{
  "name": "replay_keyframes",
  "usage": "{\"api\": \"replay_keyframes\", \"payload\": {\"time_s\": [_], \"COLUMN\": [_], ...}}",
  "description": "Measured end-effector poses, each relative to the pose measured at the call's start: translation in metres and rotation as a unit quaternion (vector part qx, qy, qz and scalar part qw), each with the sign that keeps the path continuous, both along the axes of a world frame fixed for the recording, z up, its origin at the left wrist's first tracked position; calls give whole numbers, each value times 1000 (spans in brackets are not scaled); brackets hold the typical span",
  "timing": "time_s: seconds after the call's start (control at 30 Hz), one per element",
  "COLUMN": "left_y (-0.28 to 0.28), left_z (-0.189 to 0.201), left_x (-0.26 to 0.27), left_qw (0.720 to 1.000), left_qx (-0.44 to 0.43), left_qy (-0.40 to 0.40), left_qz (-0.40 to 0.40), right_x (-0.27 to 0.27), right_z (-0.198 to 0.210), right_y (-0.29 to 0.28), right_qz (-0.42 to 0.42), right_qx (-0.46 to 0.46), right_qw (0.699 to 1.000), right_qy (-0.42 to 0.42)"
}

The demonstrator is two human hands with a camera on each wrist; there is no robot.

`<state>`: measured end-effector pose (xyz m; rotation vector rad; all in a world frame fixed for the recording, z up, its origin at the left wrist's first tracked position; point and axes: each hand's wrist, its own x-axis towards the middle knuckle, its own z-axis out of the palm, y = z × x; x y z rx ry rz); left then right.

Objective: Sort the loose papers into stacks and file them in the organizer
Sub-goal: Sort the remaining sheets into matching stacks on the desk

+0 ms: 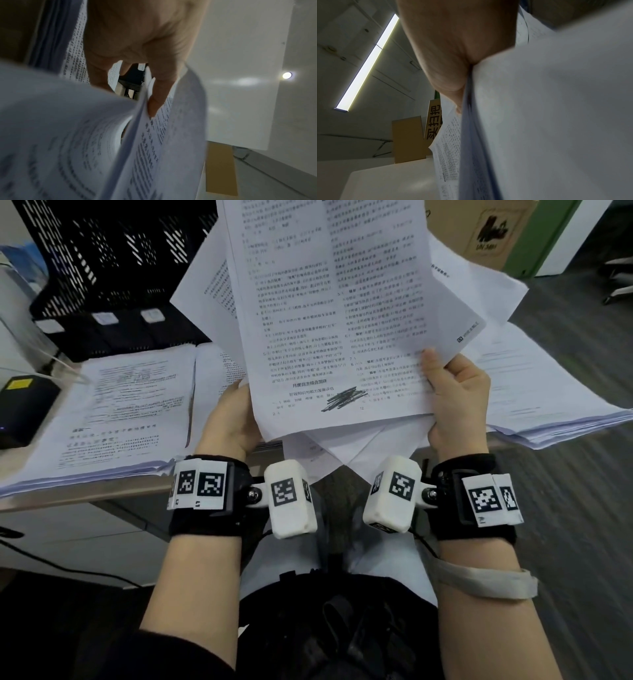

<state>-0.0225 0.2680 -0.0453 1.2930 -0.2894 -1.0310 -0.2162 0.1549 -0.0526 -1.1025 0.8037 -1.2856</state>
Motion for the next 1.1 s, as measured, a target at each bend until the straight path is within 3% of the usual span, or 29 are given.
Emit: {"api": "replay_keyframes", "payload": {"time_s": [0.13, 0.3, 0.5, 0.6, 0.87, 0.97, 1.1], "left_y": [10, 22, 18, 22, 24, 18, 14], "left_z": [5, 8, 21, 24, 33, 36, 38], "left_x": [-9, -17, -13, -8, -4, 0, 4], "left_qw": [996, 996, 990, 982, 954, 946, 931], "left_qx": [-22, -21, -91, -82, -126, -137, -142], "left_qy": [24, 39, -95, -172, -259, -244, -188], "left_qz": [-80, -77, -48, -10, 88, 166, 278], "right_x": [1, 1, 3, 4, -3, -6, -19], "right_z": [2, 4, 2, 1, 1, 0, -1], "right_y": [1, 2, 4, 6, 7, 1, -18], "right_qz": [0, -3, 10, 21, 116, 80, -32], "right_qx": [-2, -8, 1, 2, 50, 60, 43], "right_qw": [1000, 1000, 1000, 999, 977, 980, 981], "right_qy": [-11, -13, 8, 48, 170, 170, 185]}}
